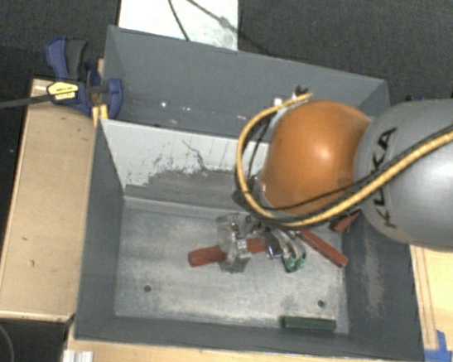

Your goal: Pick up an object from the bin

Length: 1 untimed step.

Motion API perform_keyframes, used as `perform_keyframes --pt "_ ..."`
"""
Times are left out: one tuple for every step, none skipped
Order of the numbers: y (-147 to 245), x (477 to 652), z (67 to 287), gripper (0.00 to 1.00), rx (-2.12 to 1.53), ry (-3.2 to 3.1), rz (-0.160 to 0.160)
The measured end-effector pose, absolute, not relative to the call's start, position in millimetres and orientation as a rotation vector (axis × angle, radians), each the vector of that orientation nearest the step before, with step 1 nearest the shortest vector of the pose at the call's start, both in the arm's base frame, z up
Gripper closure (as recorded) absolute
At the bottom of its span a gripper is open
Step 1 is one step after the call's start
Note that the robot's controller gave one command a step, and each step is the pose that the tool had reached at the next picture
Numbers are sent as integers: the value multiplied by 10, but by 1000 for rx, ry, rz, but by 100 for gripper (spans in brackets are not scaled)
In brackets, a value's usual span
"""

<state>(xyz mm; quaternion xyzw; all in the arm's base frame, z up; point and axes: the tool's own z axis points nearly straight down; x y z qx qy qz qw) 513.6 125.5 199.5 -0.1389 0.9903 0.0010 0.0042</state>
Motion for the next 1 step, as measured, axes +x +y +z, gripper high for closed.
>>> perform_keyframes --pt "1683 5124 3029 100 -790 3030 3"
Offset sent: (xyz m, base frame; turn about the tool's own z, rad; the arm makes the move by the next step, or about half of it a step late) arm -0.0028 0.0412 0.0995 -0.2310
